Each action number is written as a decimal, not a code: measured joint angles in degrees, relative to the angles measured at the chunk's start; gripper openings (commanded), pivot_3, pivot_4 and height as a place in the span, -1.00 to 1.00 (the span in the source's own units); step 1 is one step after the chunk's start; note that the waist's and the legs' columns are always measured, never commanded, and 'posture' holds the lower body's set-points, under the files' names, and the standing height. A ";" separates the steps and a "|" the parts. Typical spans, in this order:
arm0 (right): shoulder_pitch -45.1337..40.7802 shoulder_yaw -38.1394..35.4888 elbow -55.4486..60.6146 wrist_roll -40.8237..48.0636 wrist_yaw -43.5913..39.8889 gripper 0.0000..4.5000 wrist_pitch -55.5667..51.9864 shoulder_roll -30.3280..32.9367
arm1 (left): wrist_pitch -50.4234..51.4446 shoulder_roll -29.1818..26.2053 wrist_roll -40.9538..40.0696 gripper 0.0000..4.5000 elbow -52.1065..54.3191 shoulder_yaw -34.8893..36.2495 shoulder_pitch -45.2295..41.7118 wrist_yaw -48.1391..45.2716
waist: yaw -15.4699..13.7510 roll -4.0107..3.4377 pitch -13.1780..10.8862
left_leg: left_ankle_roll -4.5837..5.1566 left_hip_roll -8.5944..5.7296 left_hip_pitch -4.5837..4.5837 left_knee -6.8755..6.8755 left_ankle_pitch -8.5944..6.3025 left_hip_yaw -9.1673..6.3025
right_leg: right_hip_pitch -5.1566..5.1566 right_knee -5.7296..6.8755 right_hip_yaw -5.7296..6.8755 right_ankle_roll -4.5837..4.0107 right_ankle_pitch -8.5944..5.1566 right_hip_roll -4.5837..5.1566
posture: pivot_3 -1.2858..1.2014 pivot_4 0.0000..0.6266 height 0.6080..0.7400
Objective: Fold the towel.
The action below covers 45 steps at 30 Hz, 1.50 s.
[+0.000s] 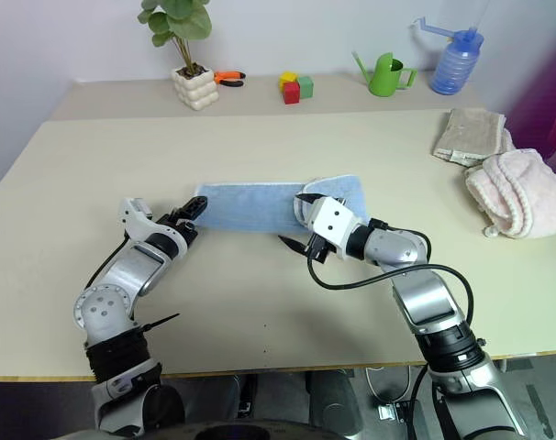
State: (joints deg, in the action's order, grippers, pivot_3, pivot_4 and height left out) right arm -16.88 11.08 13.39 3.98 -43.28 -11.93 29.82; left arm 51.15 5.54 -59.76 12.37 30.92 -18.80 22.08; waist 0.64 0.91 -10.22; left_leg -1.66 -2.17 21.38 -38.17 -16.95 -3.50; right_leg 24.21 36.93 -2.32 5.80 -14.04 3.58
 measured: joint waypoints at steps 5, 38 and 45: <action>0.89 -0.37 1.36 3.33 0.03 0.91 -4.13 -1.49 | -3.51 -1.47 0.40 -0.96 -0.84 0.00 0.16 -0.39 | -0.01 0.23 -0.13 | 0.00 0.00 0.03 0.00 0.00 -0.02 | 0.02 -0.01 0.01 0.00 0.00 -0.01 | 0.03 -0.52 0.80; 1.48 -1.58 -0.29 5.31 1.50 0.91 -5.10 -2.29 | -9.85 -22.12 22.68 -0.96 4.47 -37.82 -7.13 -31.91 | -0.12 0.39 -0.22 | 0.05 0.00 0.15 0.08 -0.02 -0.04 | 0.05 -0.26 0.04 0.01 0.01 0.01 | 0.03 -0.52 0.80; 2.25 -1.50 -0.28 5.21 2.61 0.91 -5.09 -2.59 | -7.83 -18.16 26.30 -0.96 1.55 -42.28 -9.72 -34.63 | 0.12 0.37 -0.22 | 0.08 0.02 0.15 0.09 -0.04 -0.03 | 0.07 -0.30 0.04 0.02 0.02 0.01 | 0.03 -0.52 0.80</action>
State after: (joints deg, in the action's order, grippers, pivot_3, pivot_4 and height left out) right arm -14.63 9.58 13.11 9.19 -40.67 -17.02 27.23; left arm 43.32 -12.62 -33.46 13.92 -11.35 -28.51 -12.55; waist 0.76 1.28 -10.44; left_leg -1.59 -2.15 21.53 -38.08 -16.99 -3.53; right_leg 24.28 36.63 -2.28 5.82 -14.02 3.59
